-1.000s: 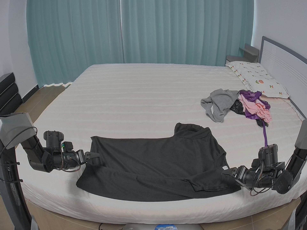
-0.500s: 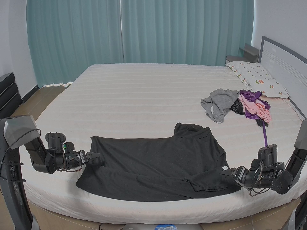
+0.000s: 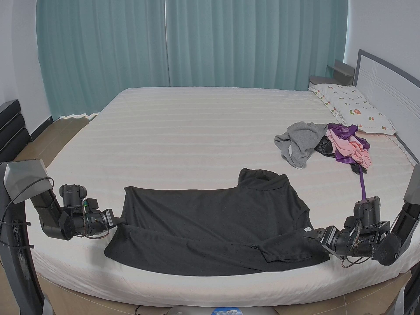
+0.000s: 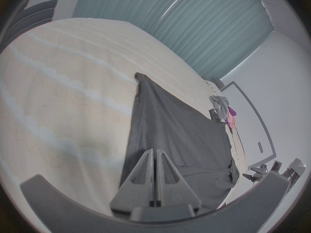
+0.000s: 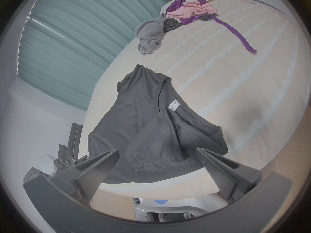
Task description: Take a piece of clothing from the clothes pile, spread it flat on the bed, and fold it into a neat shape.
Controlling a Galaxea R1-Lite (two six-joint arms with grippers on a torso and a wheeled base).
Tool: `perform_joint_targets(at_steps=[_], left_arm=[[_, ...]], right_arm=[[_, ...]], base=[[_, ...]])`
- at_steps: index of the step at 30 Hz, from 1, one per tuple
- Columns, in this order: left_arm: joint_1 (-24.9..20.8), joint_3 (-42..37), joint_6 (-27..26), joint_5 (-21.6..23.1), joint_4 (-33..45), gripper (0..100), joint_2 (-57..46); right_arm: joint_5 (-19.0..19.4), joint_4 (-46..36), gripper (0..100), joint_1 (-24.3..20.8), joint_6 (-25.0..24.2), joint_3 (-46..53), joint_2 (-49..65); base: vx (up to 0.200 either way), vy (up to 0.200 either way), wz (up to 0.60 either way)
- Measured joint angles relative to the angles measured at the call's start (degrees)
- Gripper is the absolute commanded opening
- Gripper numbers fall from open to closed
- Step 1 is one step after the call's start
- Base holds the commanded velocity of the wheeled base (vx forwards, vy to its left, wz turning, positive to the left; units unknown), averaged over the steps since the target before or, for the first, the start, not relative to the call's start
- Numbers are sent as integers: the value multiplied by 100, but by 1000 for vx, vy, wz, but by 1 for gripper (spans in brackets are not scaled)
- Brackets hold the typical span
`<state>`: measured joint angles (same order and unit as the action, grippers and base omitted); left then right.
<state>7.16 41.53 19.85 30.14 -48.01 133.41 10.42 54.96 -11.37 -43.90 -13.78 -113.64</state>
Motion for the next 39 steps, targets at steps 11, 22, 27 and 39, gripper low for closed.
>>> perform_joint_targets(at_steps=[11, 22, 27, 39], left_arm=[[102, -383, 13, -2, -5, 0, -400], [83, -706, 528, 0, 2, 0, -880], [76, -816, 752, 0, 2, 0, -976], [80, -903, 859, 0, -13, 0, -1053]], right_arm=[[-5, 46, 100, 24, -6, -6, 2], [27, 37, 100, 129, 668, -446, -199], [332, 167, 100, 215, 972, -692, -571], [931, 1186, 100, 463, 1448, -1006, -1535]], base=[[0, 0, 0], [0, 0, 0], [0, 0, 0], [0, 0, 0]])
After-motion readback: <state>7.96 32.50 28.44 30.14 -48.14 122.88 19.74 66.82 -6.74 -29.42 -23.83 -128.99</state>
